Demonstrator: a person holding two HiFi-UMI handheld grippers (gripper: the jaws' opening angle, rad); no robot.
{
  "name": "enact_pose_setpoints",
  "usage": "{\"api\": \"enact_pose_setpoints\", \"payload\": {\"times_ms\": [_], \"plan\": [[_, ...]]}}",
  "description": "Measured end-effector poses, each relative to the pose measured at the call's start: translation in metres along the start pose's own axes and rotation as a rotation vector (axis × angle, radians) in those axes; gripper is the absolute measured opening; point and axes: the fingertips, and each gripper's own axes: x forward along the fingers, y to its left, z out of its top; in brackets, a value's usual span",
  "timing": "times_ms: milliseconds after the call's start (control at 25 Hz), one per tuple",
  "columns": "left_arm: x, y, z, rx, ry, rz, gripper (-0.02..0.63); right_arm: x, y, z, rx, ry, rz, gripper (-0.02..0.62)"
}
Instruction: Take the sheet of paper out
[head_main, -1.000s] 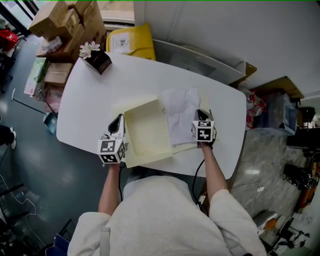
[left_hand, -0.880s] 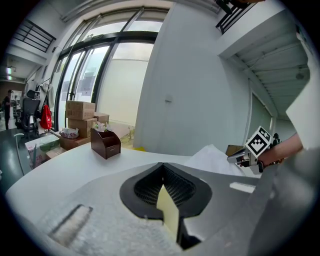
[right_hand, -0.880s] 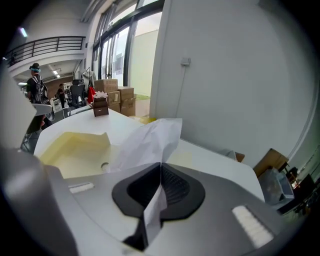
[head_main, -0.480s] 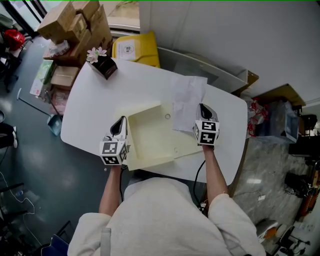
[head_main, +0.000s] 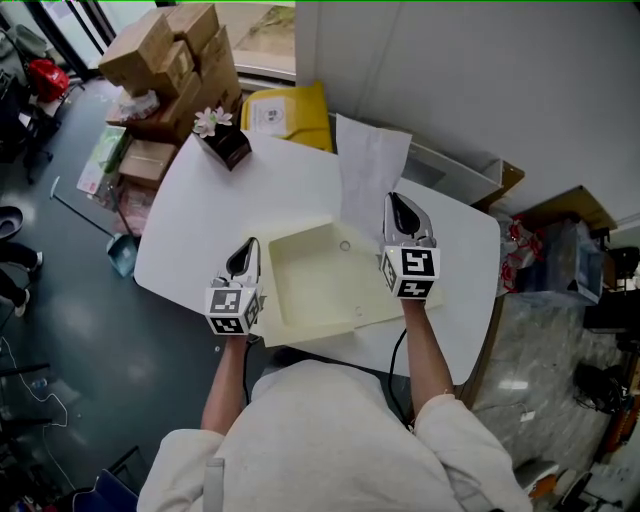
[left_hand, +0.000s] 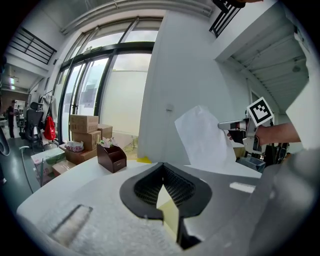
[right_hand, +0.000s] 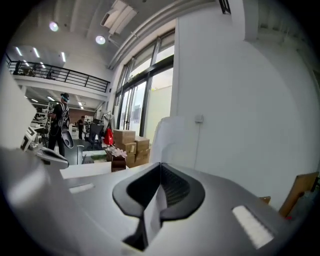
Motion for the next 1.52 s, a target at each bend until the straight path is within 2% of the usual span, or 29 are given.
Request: {"api": "enact_pose_setpoints", "payload": {"times_ms": [440, 800, 1080, 1520], "plan": [[-0.021, 0.011, 0.024, 0.023, -0.049, 0.040, 0.006, -0.004, 0.071, 0.030, 0.048, -0.124, 0.149, 0.005], [-0.033, 0.012, 0.047, 0.052, -0.095, 0.045, 0.006, -0.008, 0.111, 0.018, 0.080, -0.116, 0.220, 0.005], [-0.037, 0.015, 0.055, 0.062, -0.117, 0.048, 0.006, -0.013, 0.120, 0.003, 0.097, -0.088, 0.224, 0.005], [-0.037, 0.015, 0.061, 0.049, -0.133, 0.045, 0.006, -0.016, 0.120, 0.008, 0.064, -0.096, 0.218, 0.003]]}}
